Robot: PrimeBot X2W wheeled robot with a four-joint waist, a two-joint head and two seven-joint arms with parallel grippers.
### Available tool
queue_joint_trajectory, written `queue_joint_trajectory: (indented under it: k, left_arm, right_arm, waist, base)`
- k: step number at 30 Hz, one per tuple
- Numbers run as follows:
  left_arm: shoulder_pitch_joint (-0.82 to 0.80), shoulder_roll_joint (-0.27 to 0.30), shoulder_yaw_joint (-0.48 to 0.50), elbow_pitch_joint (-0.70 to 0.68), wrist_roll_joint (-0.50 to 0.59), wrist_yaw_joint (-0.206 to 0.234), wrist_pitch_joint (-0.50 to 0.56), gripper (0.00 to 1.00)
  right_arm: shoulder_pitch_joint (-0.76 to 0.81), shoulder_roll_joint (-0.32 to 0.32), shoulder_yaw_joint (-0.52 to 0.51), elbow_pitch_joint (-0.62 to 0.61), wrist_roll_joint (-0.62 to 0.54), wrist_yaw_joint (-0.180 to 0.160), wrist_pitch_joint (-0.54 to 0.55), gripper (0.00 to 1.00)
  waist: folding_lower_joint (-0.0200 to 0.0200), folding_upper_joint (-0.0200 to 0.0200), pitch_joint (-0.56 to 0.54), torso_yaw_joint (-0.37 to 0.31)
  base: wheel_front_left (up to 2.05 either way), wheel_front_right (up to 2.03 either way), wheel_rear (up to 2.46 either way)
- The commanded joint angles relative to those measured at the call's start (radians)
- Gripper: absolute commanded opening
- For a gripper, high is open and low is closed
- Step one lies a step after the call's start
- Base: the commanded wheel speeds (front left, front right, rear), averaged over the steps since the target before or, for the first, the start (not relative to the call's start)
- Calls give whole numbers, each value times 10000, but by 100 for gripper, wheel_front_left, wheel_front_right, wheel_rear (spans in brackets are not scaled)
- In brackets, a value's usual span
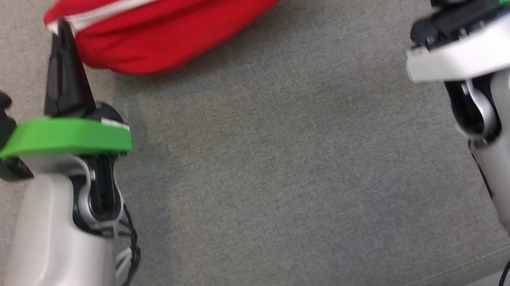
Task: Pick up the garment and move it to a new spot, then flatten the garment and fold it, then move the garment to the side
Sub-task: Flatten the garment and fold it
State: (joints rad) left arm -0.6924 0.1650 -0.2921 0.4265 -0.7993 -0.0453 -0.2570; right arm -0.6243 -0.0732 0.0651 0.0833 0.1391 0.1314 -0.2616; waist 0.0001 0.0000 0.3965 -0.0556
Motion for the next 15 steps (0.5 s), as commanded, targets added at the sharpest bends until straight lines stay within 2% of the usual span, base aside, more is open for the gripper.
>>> queue_joint_trajectory:
  k: [1,9,15]
  left_arm:
    - [414,-18,131,-197,80,-73,-80,0]
    - [3102,-307,525,-2309,487,-197,-81,0]
    - [5178,-193,253,-4117,602,166,66,0]
  right_arm:
    - [465,6,-143,-312,119,-17,-42,0]
    - [3123,149,-989,-2283,559,-20,-43,0]
    - [5099,204,-1190,-3348,560,-20,-43,0]
  waist:
    - [-1,0,-258,-42]
    - [-1,0,-1474,-59]
    - [-1,0,-2338,-46]
  base:
    - [0,0,0]
    - [0,0,0]
    - [0,0,0]
